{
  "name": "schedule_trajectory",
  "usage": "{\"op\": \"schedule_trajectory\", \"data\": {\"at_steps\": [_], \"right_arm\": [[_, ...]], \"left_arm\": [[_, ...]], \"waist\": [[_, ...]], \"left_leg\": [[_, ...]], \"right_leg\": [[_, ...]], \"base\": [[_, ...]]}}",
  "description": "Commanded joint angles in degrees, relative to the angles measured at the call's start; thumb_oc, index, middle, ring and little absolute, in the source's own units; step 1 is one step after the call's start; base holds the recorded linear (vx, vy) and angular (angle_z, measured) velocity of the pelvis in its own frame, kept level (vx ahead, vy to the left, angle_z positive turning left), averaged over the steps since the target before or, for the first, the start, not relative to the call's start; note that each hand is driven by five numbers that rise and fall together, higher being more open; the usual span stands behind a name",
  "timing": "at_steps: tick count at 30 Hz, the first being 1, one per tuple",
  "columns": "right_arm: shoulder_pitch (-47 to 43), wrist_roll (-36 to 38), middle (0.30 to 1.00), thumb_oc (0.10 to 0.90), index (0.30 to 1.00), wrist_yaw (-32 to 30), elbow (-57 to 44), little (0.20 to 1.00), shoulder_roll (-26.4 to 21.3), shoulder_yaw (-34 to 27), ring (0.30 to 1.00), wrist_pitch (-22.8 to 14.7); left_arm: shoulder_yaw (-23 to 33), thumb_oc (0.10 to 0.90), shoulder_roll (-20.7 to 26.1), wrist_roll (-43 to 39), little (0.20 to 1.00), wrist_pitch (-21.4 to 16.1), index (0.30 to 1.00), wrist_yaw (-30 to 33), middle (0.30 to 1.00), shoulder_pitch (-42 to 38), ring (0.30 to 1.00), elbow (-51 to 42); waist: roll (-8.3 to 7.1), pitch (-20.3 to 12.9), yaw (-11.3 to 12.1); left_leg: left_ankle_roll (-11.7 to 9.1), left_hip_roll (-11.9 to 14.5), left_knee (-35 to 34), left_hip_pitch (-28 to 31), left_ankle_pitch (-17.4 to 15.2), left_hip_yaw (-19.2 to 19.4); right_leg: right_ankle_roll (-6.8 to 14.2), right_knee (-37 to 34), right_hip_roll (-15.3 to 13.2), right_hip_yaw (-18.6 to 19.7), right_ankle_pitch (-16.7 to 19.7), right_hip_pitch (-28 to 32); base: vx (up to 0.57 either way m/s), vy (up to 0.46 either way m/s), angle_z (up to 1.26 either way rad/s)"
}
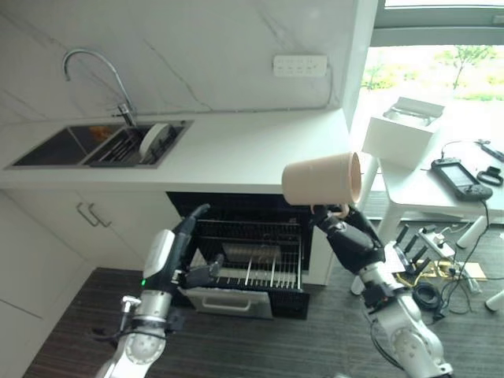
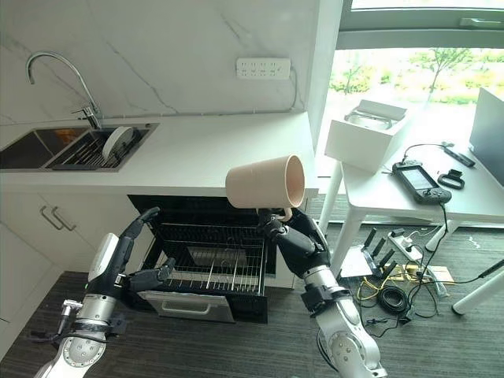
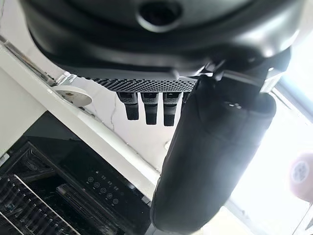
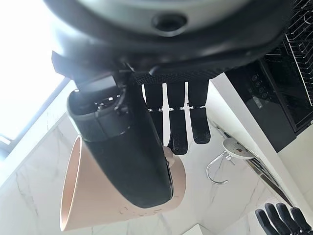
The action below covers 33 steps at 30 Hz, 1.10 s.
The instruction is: Place the dishes in the dishwasher.
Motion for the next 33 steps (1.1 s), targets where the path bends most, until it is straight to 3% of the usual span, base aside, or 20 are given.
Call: {"op": "schedule_trajectory", "data": {"at_steps": [1,2,3,5,6,7,8,12,13,15,18,22,24,26,33], "right_arm": [[-6.4,-1.8,0.300,0.400,0.300,2.3,-4.7,0.300,2.7,-3.3,0.300,-5.5],[-6.3,-1.8,0.300,0.400,0.300,2.3,-4.7,0.300,2.6,-3.4,0.300,-5.2],[-6.4,-2.2,0.300,0.400,0.300,2.4,-4.2,0.300,2.0,-3.9,0.300,-4.8],[-7.0,-2.8,0.300,0.400,0.300,3.3,-4.4,0.300,0.4,-4.8,0.300,-4.3],[-8.3,-3.0,0.300,0.400,0.300,2.9,-4.3,0.300,-0.3,-5.1,0.300,-4.6],[-8.6,-3.3,0.300,0.400,0.300,2.7,-4.3,0.300,-0.4,-5.4,0.300,-5.0],[-8.4,-2.7,0.300,0.400,0.300,2.6,-4.8,0.300,-0.9,-5.9,0.300,-5.1],[-6.9,0.3,0.300,0.400,0.300,2.0,-6.9,0.300,-1.9,-8.0,0.300,-3.3],[-5.3,0.5,0.300,0.400,0.300,2.9,-8.4,0.300,-1.4,-9.0,0.300,-2.6],[-3.7,1.4,0.300,0.400,0.300,4.4,-9.0,0.300,-0.2,-9.3,0.300,-2.3],[-3.0,1.7,0.300,0.400,0.300,4.9,-8.9,0.300,1.7,-8.6,0.300,-1.6],[-3.4,1.6,0.300,0.400,0.300,4.6,-8.3,0.300,2.4,-7.0,0.300,-2.4],[-4.2,1.1,0.300,0.400,0.300,4.6,-7.5,0.300,2.4,-5.9,0.300,-2.9],[-5.1,1.1,0.300,0.400,0.300,4.3,-6.4,0.300,1.4,-5.1,0.300,-3.6],[-7.1,1.9,0.300,0.400,0.300,4.6,-4.6,0.300,-1.3,-4.1,0.300,-0.5]], "left_arm": [[5.2,0.800,0.9,-8.4,0.900,-3.2,0.900,-0.6,0.900,-4.2,0.900,-4.7],[5.2,0.800,0.5,-11.8,0.900,-1.1,0.900,-2.5,0.900,-4.1,0.900,-4.5],[4.9,0.800,-1.5,-18.9,0.900,2.5,0.900,-7.6,0.900,-4.1,0.900,-3.8],[5.4,0.800,-2.3,-20.3,0.900,3.9,0.900,-9.6,0.900,-3.0,0.900,-4.7],[5.5,0.800,-2.1,-20.2,0.900,4.3,0.900,-11.1,0.900,-2.8,0.900,-5.3],[5.1,0.800,-1.7,-20.3,0.900,4.6,0.900,-11.8,0.900,-3.0,0.900,-5.4],[4.5,0.800,-1.4,-20.8,0.900,6.3,0.900,-13.1,0.900,-3.6,0.900,-5.5],[3.6,0.800,-0.7,-21.2,0.900,9.7,0.900,-15.4,0.900,-4.9,0.900,-5.8],[3.5,0.800,0.5,-20.4,0.900,9.4,0.900,-18.7,0.900,-6.4,0.900,-5.8],[3.8,0.800,1.8,-19.7,0.900,10.2,0.900,-21.6,0.900,-7.5,0.900,-6.0],[4.6,0.800,4.2,-19.3,0.900,10.8,0.900,-22.4,0.900,-9.3,0.900,-4.4],[6.2,0.800,7.4,-15.0,0.900,11.1,0.900,-20.1,0.900,-10.1,0.900,-5.5],[6.8,0.800,9.5,-12.2,0.900,11.7,0.900,-18.7,0.900,-11.2,0.900,-6.5],[6.9,0.800,11.5,-12.2,0.900,13.0,0.900,-19.4,0.900,-13.3,0.900,-5.8],[-0.6,0.800,14.4,-7.1,0.900,20.6,0.900,-19.2,0.900,-21.5,0.900,7.5]], "waist": [[-1.66,0.0,0.4],[-1.78,0.1,0.3],[-3.05,0.8,0.3],[-3.31,2.1,1.3],[-2.23,2.3,1.0],[-1.79,2.4,0.6],[-1.40,2.4,-0.2],[-0.79,1.8,-2.2],[-0.60,1.7,-3.3],[-0.56,2.0,-4.1],[-0.60,2.6,-4.6],[-1.11,3.2,-3.6],[-1.58,3.1,-3.0],[-1.56,2.7,-3.2],[-0.55,0.7,-5.7]], "left_leg": [[-1.2,2.6,4.9,0.2,-3.1,1.9],[-1.4,2.8,4.9,0.4,-2.8,2.6],[-1.6,0.1,4.9,2.2,1.6,4.0],[-1.9,-0.6,4.9,0.9,5.3,1.5],[-1.9,2.7,4.9,-0.9,3.0,1.4],[-2.3,4.3,4.9,-1.7,3.7,1.2],[-2.2,5.2,4.9,-2.3,1.8,1.1],[-2.0,5.3,4.9,-2.5,-1.1,2.1],[-1.4,4.5,4.9,-1.9,-2.6,3.0],[-0.7,3.6,4.9,-1.1,-3.5,4.1],[1.4,1.8,4.9,0.0,-5.2,5.4],[2.2,1.3,4.9,0.9,-5.9,6.8],[2.0,1.5,4.9,0.8,-5.6,7.5],[1.5,2.1,4.9,0.8,-5.2,7.5],[-0.1,4.6,4.9,1.6,-4.9,8.8]], "right_leg": [[3.9,-9.5,0.2,0.9,-0.5,10.3],[3.7,-9.5,0.2,0.7,-0.5,10.4],[2.9,-9.5,0.2,1.1,-0.5,10.5],[3.1,-9.5,0.7,2.1,-0.1,10.5],[3.5,-9.5,1.0,2.6,0.1,9.9],[3.6,-9.5,1.1,3.1,0.0,9.6],[4.0,-9.5,0.7,3.8,0.2,9.1],[5.8,-9.5,-1.2,4.7,0.8,8.4],[7.8,-9.5,-3.9,4.8,2.0,7.7],[9.3,-9.5,-6.0,4.5,3.2,7.5],[10.0,-9.5,-7.8,3.3,6.4,8.1],[9.9,-9.5,-7.0,0.3,6.3,7.5],[9.6,-9.5,-7.6,1.1,5.4,7.0],[9.6,-9.5,-6.5,2.4,4.2,6.8],[8.8,-9.5,-4.3,3.4,2.3,7.1]], "base": [[0.06,-0.050,0.02],[0.13,-0.100,0.05],[0.12,-0.077,0.06],[0.08,0.213,0.16],[0.05,0.466,0.06],[0.04,0.514,-0.03],[0.04,0.312,-0.02],[0.06,0.339,-0.03],[0.05,0.306,-0.17],[0.06,0.337,-0.19],[0.04,0.227,-0.37],[0.00,0.024,-0.32],[-0.02,-0.130,-0.34],[-0.01,-0.123,-0.11],[0.05,-0.068,-0.09]]}}
